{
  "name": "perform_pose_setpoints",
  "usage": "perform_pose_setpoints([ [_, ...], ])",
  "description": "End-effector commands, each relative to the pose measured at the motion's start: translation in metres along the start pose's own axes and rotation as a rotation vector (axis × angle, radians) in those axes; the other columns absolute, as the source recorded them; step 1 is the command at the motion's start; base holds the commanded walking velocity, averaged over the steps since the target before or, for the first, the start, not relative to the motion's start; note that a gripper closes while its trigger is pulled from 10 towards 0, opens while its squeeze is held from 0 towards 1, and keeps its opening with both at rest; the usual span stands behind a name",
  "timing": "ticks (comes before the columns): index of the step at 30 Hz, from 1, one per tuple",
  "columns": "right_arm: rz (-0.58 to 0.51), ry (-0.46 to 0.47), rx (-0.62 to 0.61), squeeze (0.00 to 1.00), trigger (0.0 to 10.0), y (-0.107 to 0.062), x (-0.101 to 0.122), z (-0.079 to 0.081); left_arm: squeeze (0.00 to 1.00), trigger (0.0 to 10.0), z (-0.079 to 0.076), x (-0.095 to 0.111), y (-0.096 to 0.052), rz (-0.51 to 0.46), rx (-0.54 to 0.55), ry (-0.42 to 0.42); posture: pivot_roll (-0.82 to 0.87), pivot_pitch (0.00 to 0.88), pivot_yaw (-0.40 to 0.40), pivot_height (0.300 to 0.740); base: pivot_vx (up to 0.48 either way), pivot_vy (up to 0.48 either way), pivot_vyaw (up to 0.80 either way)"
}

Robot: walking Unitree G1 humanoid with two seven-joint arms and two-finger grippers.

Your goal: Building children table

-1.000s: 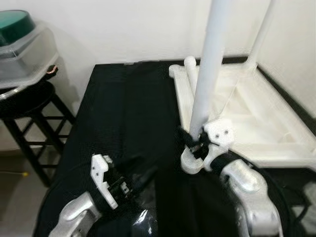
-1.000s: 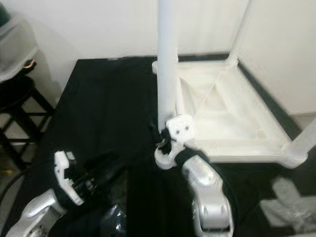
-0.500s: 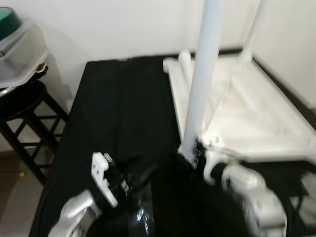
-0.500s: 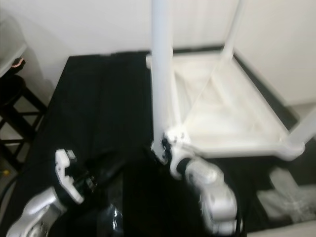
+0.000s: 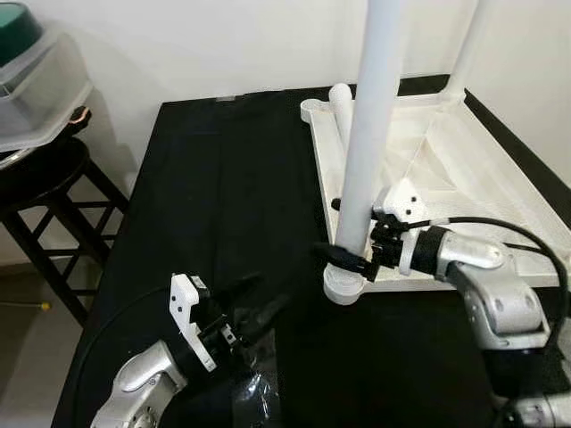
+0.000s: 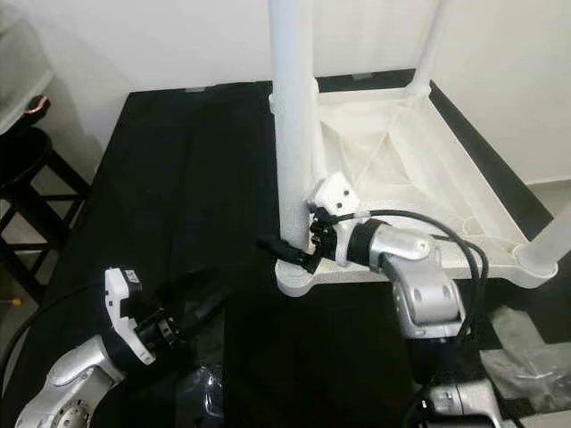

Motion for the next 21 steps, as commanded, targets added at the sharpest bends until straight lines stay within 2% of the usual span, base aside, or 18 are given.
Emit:
perform_pose_setpoints([
  [1,-0.031,0.003,0.061,0.0,0.0,0.009,0.007,-0.004,0.0,10.0,-0.003,-0.003,-0.003,0.01,-0.002,-0.002,0.03,0.15,0.025,0.74,0.0,0.0,0.0],
  [2,-0.031,0.003,0.061,0.0,0.0,0.009,0.007,-0.004,0.0,10.0,-0.003,-0.003,-0.003,0.01,-0.002,-0.002,0.03,0.15,0.025,0.74,0.0,0.0,0.0],
  [3,-0.041,0.011,0.111,0.0,0.0,0.011,0.007,-0.005,0.0,10.0,-0.003,-0.003,-0.003,0.011,-0.002,-0.002,0.04,0.15,0.028,0.74,0.0,0.0,0.0],
  [9,-0.034,0.012,0.137,0.0,0.0,0.011,0.002,-0.006,0.0,10.0,-0.004,-0.003,-0.003,0.013,-0.004,-0.002,0.04,0.154,0.031,0.74,0.0,0.0,0.0],
  [15,-0.032,-0.005,0.021,0.0,0.0,0.011,-0.006,-0.011,0.0,10.0,-0.004,-0.002,-0.003,0.011,-0.005,-0.004,0.03,0.164,0.027,0.74,0.0,0.0,0.0],
  [16,-0.037,0.015,-0.052,0.0,0.0,0.012,-0.009,-0.012,0.0,10.0,-0.004,-0.002,-0.003,0.01,-0.004,-0.004,0.03,0.168,0.02,0.74,0.0,0.0,0.0],
  [17,-0.037,0.015,-0.052,0.0,0.0,0.012,-0.009,-0.012,0.0,10.0,-0.004,-0.002,-0.003,0.01,-0.004,-0.004,0.03,0.168,0.02,0.74,0.0,0.0,0.0],
  [18,-0.091,0.076,-0.227,0.0,0.0,0.017,-0.016,-0.011,0.0,10.0,-0.003,-0.002,-0.004,0.01,-0.002,-0.003,0.02,0.172,0.006,0.74,0.0,0.0,0.0],
  [19,-0.091,0.076,-0.227,0.0,0.0,0.017,-0.016,-0.011,0.0,10.0,-0.003,-0.002,-0.004,0.01,-0.002,-0.003,0.02,0.172,0.006,0.74,0.0,0.0,0.0],
  [20,-0.082,0.158,-0.528,0.0,0.0,0.018,-0.038,-0.001,0.0,10.0,-0.002,-0.001,-0.004,0.008,0.0,-0.003,0.01,0.179,0.011,0.74,0.0,0.0,0.0],
  [21,-0.082,0.158,-0.528,0.0,0.0,0.018,-0.038,-0.001,0.0,10.0,-0.002,-0.001,-0.004,0.008,0.0,-0.003,0.01,0.179,0.011,0.74,0.0,0.0,0.0],
])
Point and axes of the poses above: a point about 5 cm out from each wrist's last joint towards the gripper, its own y axis pointing out of the wrist towards the gripper, its own x axis along the axis of the wrist's last joint, z = x × y, the point moved 1 cm from there along y, pointing out of the wrist towards the gripper, and after that the axes turned 12 degrees about y, right-handed, at the moved point
